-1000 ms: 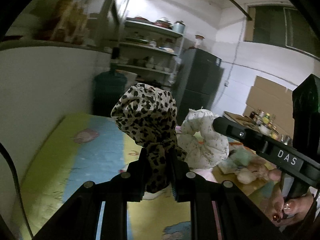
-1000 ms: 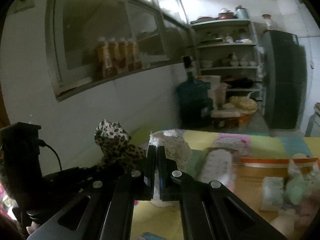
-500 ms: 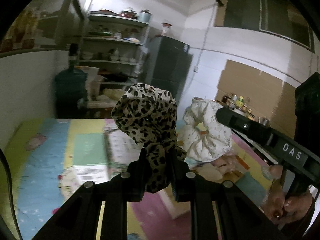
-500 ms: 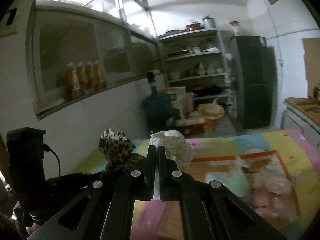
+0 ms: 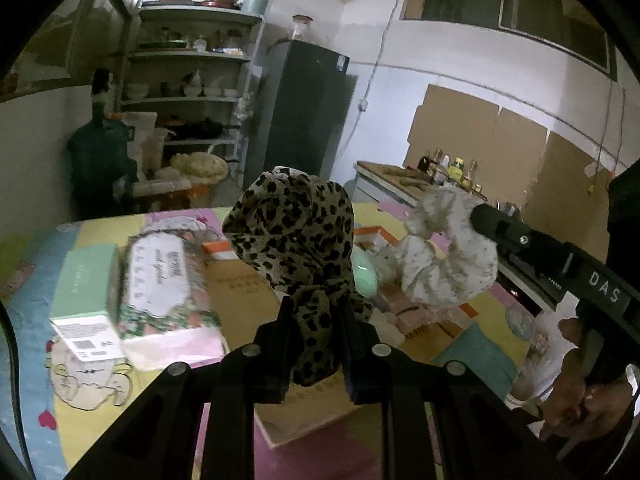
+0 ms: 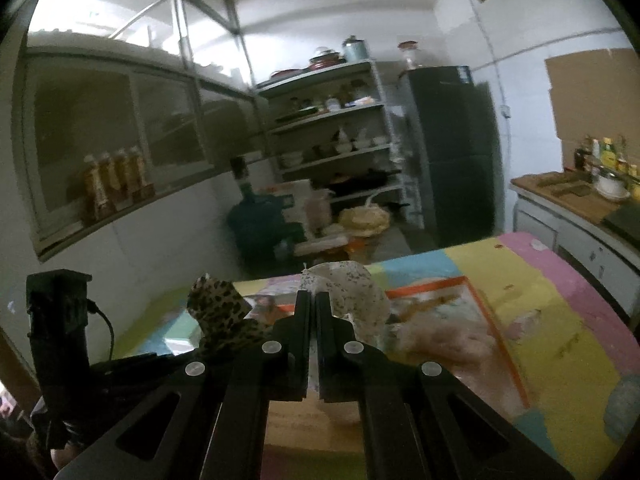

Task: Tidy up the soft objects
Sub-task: 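Carry the leopard cloth and white floral cloth over the cardboard box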

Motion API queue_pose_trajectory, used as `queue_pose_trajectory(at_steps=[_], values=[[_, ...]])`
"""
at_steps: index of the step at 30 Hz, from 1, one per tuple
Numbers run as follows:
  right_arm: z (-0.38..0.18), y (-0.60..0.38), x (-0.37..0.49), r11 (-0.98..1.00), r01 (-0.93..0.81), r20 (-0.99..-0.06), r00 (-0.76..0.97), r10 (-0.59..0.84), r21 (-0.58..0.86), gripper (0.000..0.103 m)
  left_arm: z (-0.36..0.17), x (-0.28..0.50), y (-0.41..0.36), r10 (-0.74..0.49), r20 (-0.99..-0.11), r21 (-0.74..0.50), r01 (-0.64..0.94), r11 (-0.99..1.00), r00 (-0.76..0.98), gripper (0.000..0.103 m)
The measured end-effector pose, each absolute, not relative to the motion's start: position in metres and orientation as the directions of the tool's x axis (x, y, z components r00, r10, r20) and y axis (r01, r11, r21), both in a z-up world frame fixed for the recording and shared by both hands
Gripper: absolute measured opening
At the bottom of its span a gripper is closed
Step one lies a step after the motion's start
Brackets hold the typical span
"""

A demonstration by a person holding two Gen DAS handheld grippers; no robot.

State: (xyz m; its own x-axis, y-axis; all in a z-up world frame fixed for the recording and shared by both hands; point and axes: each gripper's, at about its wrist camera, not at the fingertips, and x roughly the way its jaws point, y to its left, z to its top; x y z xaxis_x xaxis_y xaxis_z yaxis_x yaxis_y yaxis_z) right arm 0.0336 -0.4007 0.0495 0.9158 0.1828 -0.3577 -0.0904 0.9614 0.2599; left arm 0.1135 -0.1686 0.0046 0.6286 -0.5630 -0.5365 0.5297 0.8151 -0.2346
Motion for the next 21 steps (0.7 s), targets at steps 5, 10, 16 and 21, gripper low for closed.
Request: queue_pose_trajectory(at_steps=[5,10,16,21], values=[[0.042,-0.421,0.029,0.965,-0.037,-0.378,0.916,0.137,0.26,0.002,-0.006,0.116,-0.184,-0.563,-0.561,-0.244,0.529,0.813,0.606,0.021],[0.038,-0.434,0.026,0.972,0.008,-0.392,0.916,0.087,0.235,0.002,-0.014,0.122,-0.196,-0.56,-0.581,-0.252,0.524,0.814,0.59,0.021],[0.025,-0.443,0.032,0.976,0.047,-0.436,0.899,0.052,0.215,0.002,-0.025,0.129,-0.207,-0.555,-0.605,-0.261,0.517,0.815,0.57,0.021],[0.007,-0.437,0.045,0.978,0.03,-0.484,0.872,0.075,0.207,0.002,-0.039,0.136,-0.212,-0.544,-0.634,-0.265,0.506,0.821,0.55,0.02]])
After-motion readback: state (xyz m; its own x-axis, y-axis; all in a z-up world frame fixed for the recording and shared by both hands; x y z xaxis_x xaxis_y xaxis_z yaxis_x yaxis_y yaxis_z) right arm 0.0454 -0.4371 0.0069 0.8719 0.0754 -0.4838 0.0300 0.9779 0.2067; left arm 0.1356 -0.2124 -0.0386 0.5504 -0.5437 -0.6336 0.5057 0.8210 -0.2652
